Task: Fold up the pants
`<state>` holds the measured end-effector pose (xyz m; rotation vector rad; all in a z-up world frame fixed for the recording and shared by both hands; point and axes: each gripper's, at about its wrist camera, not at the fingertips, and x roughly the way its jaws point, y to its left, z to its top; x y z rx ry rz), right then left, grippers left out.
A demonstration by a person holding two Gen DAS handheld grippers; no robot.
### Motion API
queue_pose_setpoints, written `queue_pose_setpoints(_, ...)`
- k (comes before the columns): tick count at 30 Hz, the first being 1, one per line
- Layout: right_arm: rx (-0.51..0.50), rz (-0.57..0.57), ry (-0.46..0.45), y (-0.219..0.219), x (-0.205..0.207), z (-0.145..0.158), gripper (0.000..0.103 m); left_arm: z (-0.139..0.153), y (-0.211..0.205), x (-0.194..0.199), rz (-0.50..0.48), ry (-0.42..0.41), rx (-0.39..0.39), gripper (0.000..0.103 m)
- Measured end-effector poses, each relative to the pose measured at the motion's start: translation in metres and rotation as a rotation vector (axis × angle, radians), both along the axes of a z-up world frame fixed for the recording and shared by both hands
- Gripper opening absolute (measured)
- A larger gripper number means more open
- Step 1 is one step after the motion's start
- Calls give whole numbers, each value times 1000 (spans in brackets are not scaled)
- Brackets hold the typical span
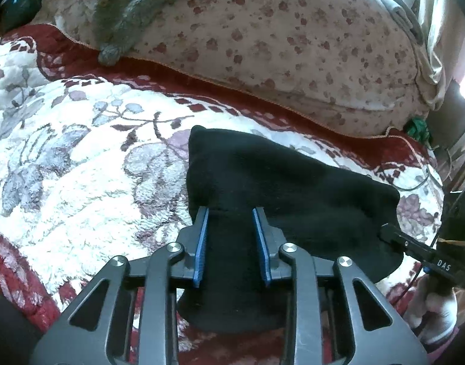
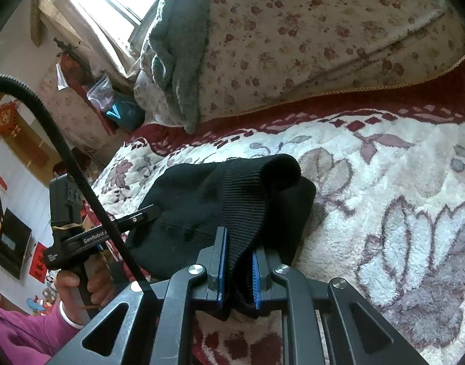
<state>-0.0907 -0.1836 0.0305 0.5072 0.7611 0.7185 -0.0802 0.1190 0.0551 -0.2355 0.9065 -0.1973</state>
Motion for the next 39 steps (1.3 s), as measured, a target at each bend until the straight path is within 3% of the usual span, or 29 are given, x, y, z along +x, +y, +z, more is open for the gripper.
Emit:
queue_pose_setpoints(4, 22, -5, 23, 0, 1, -15, 13, -8, 0, 3, -9, -6, 9, 27)
queue_pose_setpoints(9, 135, -10, 63, -10, 3, -30, 13, -10, 1, 3, -5, -2, 11, 30)
queue_pose_setpoints(25, -32, -91, 12, -18, -12, 3, 18, 12, -3, -16, 52, -24, 113, 34)
queue_pose_setpoints(28, -40, -106, 3, -23, -13, 11, 33, 19, 2, -20, 65, -39, 116, 34)
queue_pose_setpoints(29, -31, -107, 13, -26, -12, 12, 50, 20, 5, -20, 67, -40, 110, 36)
queue_pose_setpoints(30, -23, -109, 21, -27, -11, 11, 58, 21, 8, -19, 67, -37, 96, 38)
queue_pose_setpoints(32, 15, -104, 45, -28, -7, 6, 58, 21, 14, -17, 57, -28, 63, 54)
queue_pose_setpoints(37, 83, -93, 115, -28, 2, -13, 59, 9, 26, -4, 9, 49, -82, 56)
queue_pose_setpoints(39, 91, -78, 148, -25, 11, -22, 59, 1, 23, 2, -6, 82, -86, 56)
